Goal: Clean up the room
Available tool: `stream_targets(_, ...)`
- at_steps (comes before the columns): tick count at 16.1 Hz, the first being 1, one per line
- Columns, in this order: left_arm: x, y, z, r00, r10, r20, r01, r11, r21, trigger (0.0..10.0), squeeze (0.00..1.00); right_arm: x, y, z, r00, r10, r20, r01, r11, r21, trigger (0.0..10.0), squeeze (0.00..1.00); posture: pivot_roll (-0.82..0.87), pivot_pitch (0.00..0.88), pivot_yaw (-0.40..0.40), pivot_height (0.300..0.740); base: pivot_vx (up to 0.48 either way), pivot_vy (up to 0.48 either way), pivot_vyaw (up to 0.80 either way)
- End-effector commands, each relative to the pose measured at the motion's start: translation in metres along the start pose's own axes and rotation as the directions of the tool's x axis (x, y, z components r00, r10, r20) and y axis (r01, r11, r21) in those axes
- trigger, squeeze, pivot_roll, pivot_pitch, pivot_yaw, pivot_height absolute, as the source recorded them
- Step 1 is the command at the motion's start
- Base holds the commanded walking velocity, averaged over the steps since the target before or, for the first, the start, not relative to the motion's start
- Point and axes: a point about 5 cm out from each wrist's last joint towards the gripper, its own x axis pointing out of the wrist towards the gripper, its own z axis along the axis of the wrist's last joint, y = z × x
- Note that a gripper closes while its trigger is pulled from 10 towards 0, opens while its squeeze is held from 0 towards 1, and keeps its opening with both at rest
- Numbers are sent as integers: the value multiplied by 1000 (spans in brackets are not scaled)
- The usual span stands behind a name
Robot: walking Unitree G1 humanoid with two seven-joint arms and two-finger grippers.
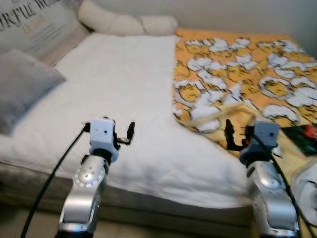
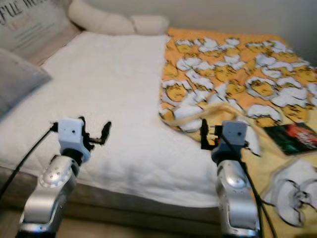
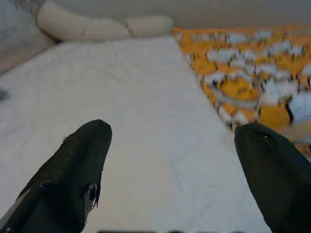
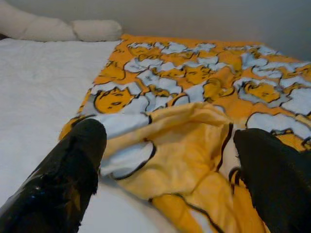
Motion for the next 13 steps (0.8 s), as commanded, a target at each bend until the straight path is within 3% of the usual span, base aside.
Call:
stream_targets(1, 1, 1, 3, 1000, 1, 12, -1, 1000, 0, 10000, 1000, 1, -1, 4, 1000, -1, 14, 1, 1000, 4, 10000, 1000, -26, 0, 25, 740, 0, -379, 0)
stream_targets(8, 1, 2, 4, 1000, -3, 9, 3, 1000, 8, 10000, 1000, 1, 0, 2, 1000, 1, 4, -1, 1000, 5, 10000, 1000, -19, 0, 28, 740, 0, -379, 0)
stream_targets(13, 3, 2, 3, 1000, -3, 6, 3, 1000, 9, 10000, 1000, 1, 4, 0, 999, 40, -3, -40, 999, -9, 10000, 1000, -25, 0, 32, 740, 0, -377, 735)
